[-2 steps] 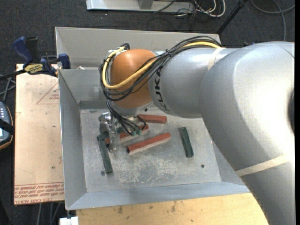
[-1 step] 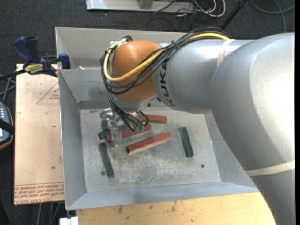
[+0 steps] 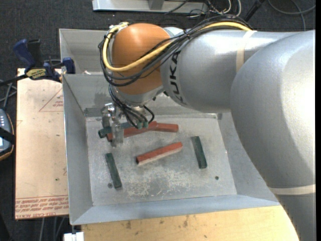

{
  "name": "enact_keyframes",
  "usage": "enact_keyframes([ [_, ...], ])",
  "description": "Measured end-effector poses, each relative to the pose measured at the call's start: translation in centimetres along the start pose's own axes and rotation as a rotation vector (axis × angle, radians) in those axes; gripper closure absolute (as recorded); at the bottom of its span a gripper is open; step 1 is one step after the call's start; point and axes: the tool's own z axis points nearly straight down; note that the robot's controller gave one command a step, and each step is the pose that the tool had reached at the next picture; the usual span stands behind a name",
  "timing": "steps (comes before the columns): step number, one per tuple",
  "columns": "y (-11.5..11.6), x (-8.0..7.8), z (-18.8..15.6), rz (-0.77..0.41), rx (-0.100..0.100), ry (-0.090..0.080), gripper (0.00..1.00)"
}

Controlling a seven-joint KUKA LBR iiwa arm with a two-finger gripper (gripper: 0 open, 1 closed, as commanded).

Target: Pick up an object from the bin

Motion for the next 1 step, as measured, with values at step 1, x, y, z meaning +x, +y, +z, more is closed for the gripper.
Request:
enact_keyframes([
  [1,-0.81,2.0,-4.17,-0.03,-0.001,0.005,1.0],
])
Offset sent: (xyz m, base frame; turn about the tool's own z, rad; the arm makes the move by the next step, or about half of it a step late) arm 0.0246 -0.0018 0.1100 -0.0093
